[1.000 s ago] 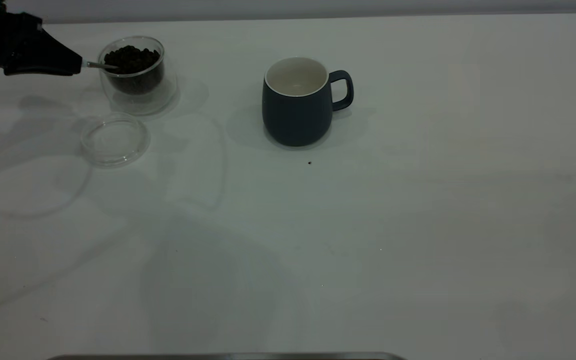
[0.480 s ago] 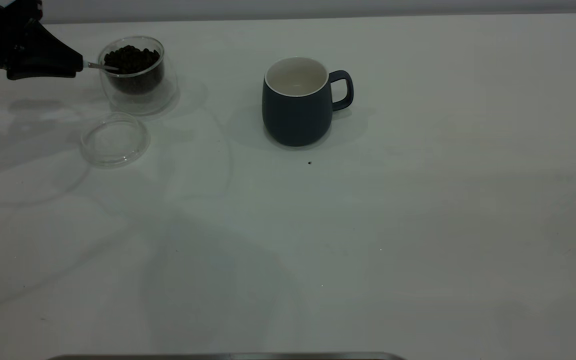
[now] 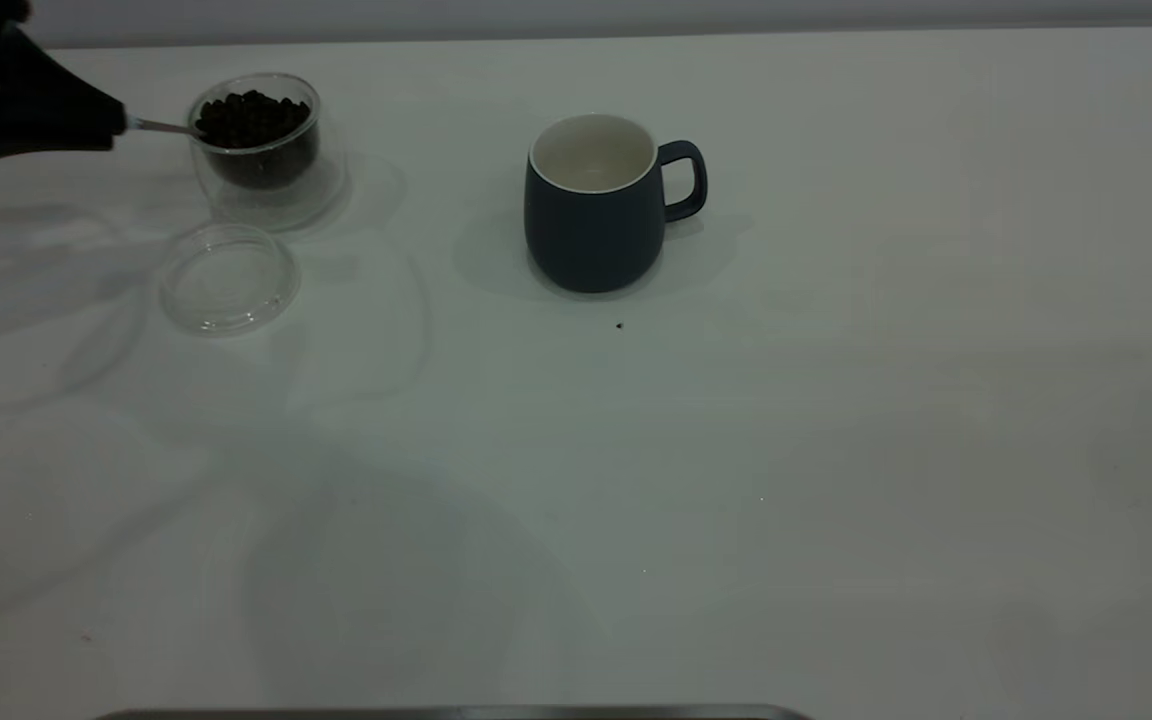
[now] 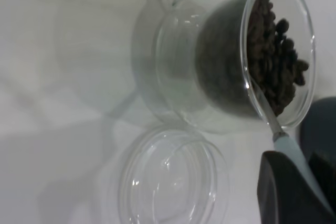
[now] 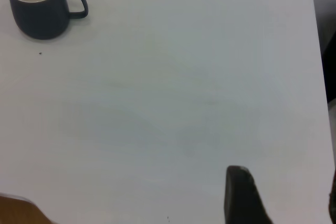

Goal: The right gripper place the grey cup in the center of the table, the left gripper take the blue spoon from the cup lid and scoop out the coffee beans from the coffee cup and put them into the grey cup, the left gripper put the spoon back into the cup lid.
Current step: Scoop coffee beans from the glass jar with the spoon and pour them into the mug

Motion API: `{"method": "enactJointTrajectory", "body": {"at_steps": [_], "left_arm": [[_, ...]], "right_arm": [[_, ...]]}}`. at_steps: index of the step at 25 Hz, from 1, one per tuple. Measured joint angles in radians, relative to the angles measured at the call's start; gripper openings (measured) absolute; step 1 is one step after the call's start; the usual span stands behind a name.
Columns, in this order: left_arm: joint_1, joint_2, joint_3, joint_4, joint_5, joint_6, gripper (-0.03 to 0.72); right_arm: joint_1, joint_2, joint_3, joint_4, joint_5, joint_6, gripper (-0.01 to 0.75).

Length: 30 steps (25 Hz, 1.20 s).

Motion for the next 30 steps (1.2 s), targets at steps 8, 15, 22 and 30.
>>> {"method": "enactJointTrajectory", "body": {"at_steps": [8,15,22,30], "left_arm": [[0.019,0.0,0.0,-0.054,0.05,-0.014,0.122],[0.019,0.0,0.0,-0.054,0.051,-0.054,0.122],[0.019,0.026,0.0,-0.074,0.045,-0.07,0.122],[0.019,0.092,0.0,-0.142,0.104,-0.071,0.122]], "right_arm": [[0.0,0.0,0.0,0.0,0.0,0.0,0.363],[0.0,0.0,0.0,0.0,0.0,0.0,0.363],[0.0,0.0,0.0,0.0,0.0,0.0,0.363],[0.0,0.0,0.0,0.0,0.0,0.0,0.363]]}}
